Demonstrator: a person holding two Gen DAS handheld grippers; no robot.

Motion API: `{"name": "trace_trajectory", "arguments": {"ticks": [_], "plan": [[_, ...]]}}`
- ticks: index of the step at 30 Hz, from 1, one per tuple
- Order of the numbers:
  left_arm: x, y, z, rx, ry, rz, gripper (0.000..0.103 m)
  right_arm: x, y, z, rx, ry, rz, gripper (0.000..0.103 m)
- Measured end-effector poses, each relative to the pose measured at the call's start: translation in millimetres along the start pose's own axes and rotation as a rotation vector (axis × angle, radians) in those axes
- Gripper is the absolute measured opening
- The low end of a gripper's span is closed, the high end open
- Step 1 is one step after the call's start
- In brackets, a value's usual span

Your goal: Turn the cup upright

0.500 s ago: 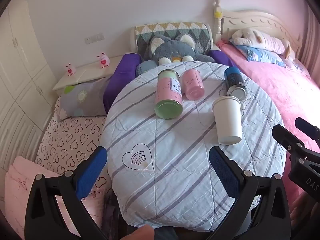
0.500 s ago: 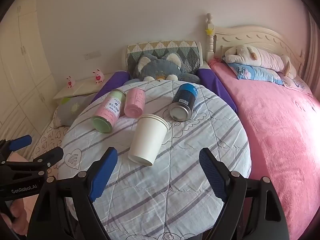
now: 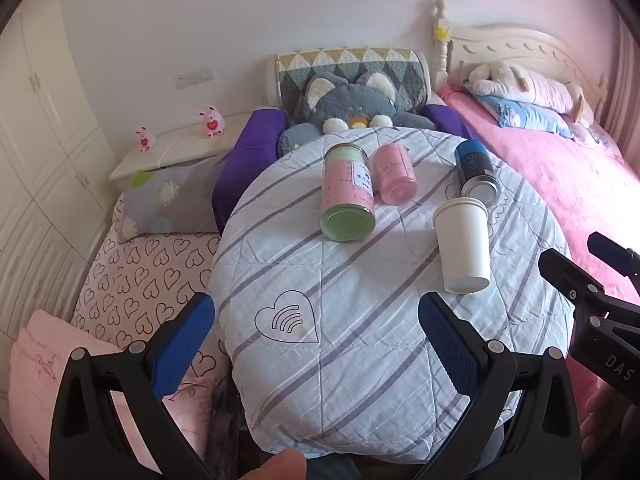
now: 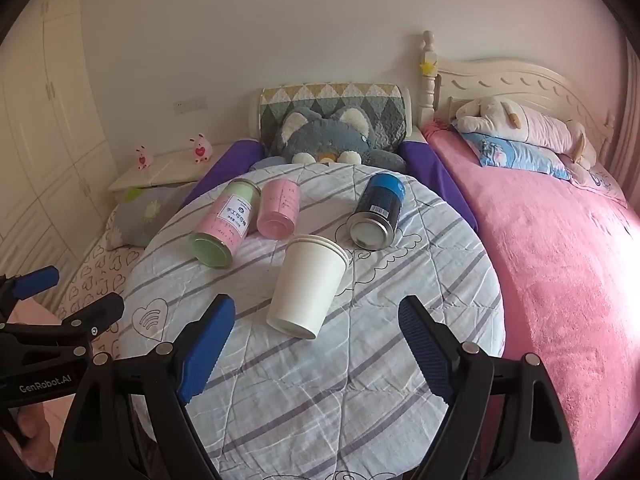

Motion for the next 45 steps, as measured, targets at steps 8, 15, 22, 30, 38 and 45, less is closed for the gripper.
{"name": "trace_trajectory", "arguments": {"ticks": [8, 15, 22, 30, 38, 45], "plan": [[0.2, -3.4, -2.0, -0.002, 0.007, -0.012, 0.103, 5.0, -6.2, -2.0, -0.010, 0.006, -0.019, 0.085], [0.4, -8.4, -0.9, 0.001, 0.005, -0.024, 0.103, 6.9, -10.3, 3.3, -0.014, -0.003, -0.031, 0.085], [1.2, -11.0, -1.7, 0.000, 0.013, -0.024, 0.103, 8.4, -14.9, 3.3, -0.014, 0.001, -0.040, 0.085], [0.7, -10.3, -2.2, 0.001, 0.013, -0.023, 0.103, 8.7, -14.4, 3.8, -0.016, 0.000, -0.041, 0.085], [1.2, -13.6, -2.0, 0.004, 0.012, -0.028, 0.103, 8.9, -14.0, 6.4, -0.015, -0.010, -0.042, 0.085], [2.7, -19.4, 6.0, 0.002, 0.002, -0.035, 0.103, 11.3, -18.6, 19.4, -0.007, -0.037, -0.048, 0.085]]}}
Point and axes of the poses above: each gripper's, at about its wrist camera, not at the fingertips, and z roughly the way its jaws point, y to its right, x to its top, the point moved 3 cm from there along z, roughly the way its jaws point, and after that the axes turned 7 degrees about -x, right-handed, at the moved point
